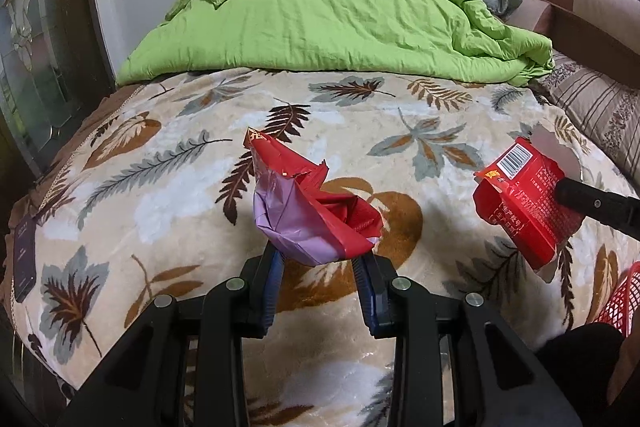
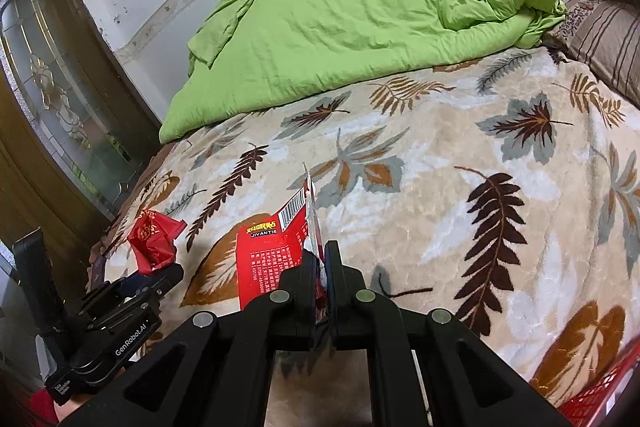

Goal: Collect trash
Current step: 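Hold the wrapper and chip box above the bed with both tools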

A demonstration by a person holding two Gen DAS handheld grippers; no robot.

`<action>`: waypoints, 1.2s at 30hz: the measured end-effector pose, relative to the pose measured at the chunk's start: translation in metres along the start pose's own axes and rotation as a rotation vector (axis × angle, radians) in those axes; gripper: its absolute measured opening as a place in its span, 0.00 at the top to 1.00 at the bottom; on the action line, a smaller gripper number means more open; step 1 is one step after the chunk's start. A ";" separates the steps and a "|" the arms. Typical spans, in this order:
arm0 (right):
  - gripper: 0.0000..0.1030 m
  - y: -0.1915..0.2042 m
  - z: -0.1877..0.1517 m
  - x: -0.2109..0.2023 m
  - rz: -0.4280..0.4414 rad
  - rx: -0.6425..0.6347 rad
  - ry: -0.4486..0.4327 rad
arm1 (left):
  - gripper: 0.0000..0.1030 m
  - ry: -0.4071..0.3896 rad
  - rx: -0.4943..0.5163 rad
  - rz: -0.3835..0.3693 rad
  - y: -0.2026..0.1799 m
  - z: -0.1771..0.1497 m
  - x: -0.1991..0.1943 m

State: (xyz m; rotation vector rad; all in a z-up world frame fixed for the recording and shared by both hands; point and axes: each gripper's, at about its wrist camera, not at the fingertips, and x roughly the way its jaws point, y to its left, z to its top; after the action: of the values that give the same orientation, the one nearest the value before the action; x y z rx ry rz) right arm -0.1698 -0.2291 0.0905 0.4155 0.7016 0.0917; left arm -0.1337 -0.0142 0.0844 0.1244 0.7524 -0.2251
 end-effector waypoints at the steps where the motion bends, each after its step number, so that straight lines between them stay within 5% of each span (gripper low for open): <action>1: 0.95 0.000 0.000 0.001 0.000 0.000 0.002 | 0.69 0.000 0.002 -0.003 0.000 0.000 0.001; 36: 0.95 -0.003 0.001 0.005 -0.016 0.000 0.017 | 0.69 -0.027 0.034 -0.036 -0.011 0.001 0.006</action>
State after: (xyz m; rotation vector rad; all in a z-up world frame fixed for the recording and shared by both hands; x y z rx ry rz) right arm -0.1659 -0.2314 0.0869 0.4092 0.7221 0.0800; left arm -0.1316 -0.0262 0.0801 0.1397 0.7250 -0.2731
